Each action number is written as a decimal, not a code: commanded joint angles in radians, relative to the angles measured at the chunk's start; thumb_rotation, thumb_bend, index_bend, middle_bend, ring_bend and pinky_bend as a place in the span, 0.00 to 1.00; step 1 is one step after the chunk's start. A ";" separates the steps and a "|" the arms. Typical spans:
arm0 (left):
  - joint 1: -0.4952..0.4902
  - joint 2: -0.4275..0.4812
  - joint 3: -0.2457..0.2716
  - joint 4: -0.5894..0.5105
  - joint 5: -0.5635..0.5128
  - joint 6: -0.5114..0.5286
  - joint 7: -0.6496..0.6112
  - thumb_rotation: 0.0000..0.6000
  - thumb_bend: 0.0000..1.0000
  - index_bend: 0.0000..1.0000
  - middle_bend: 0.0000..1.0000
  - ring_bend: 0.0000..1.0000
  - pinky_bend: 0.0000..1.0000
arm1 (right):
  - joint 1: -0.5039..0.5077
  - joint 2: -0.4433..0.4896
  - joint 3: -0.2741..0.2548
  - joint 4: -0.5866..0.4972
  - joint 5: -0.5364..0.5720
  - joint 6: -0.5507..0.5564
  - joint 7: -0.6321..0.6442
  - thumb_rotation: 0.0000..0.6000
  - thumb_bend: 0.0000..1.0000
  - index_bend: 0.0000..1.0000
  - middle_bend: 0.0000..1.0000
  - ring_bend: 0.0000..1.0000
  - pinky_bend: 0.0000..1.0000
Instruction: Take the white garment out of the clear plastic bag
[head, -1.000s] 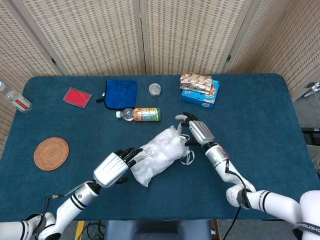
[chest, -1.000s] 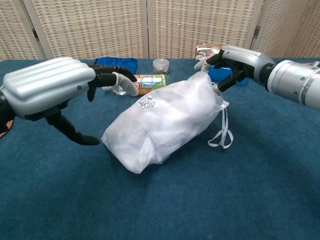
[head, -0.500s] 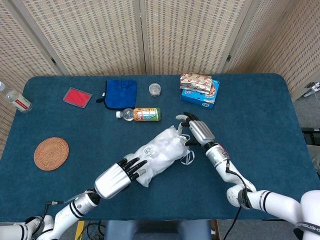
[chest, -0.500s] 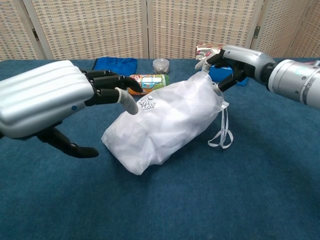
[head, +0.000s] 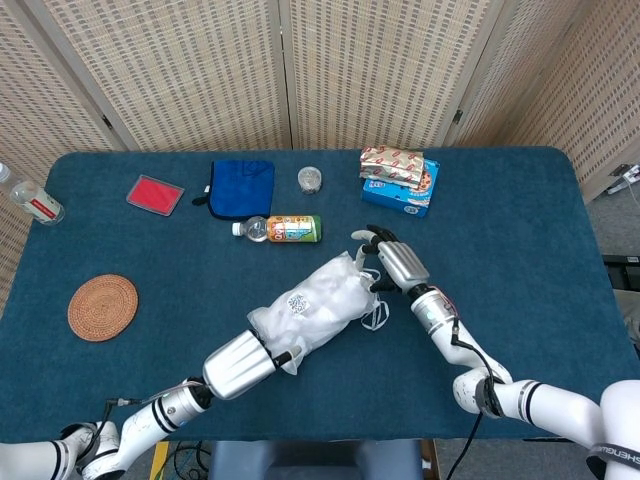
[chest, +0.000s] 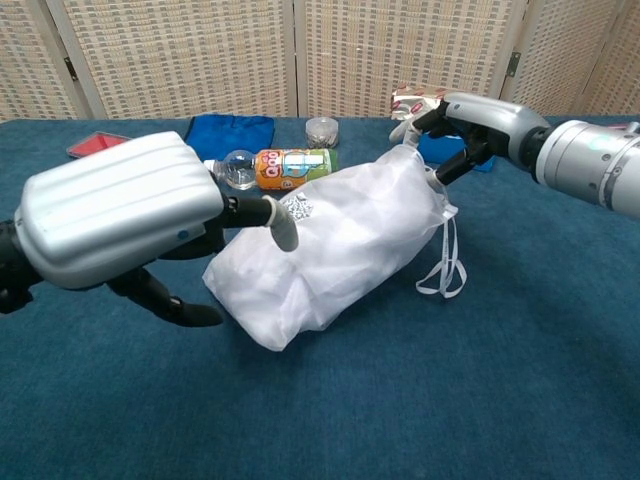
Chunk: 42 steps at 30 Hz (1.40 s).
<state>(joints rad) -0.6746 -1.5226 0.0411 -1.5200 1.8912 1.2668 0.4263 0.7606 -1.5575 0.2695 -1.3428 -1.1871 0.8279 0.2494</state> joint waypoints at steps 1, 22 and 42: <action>-0.013 -0.004 -0.005 0.002 -0.006 -0.028 -0.005 1.00 0.02 0.36 1.00 1.00 1.00 | 0.000 0.001 0.000 0.000 0.000 -0.001 0.002 1.00 0.65 0.88 0.18 0.00 0.06; -0.045 -0.058 -0.026 0.022 -0.072 -0.167 0.083 1.00 0.02 0.37 1.00 1.00 1.00 | -0.005 0.005 -0.003 0.010 -0.008 -0.003 0.031 1.00 0.65 0.88 0.18 0.00 0.06; -0.027 -0.132 -0.012 0.083 -0.099 -0.170 0.083 1.00 0.12 0.42 1.00 1.00 1.00 | -0.010 0.005 -0.004 0.006 -0.005 0.002 0.030 1.00 0.65 0.88 0.18 0.00 0.06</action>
<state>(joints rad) -0.7022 -1.6536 0.0291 -1.4383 1.7931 1.0967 0.5094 0.7509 -1.5525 0.2655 -1.3363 -1.1918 0.8296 0.2796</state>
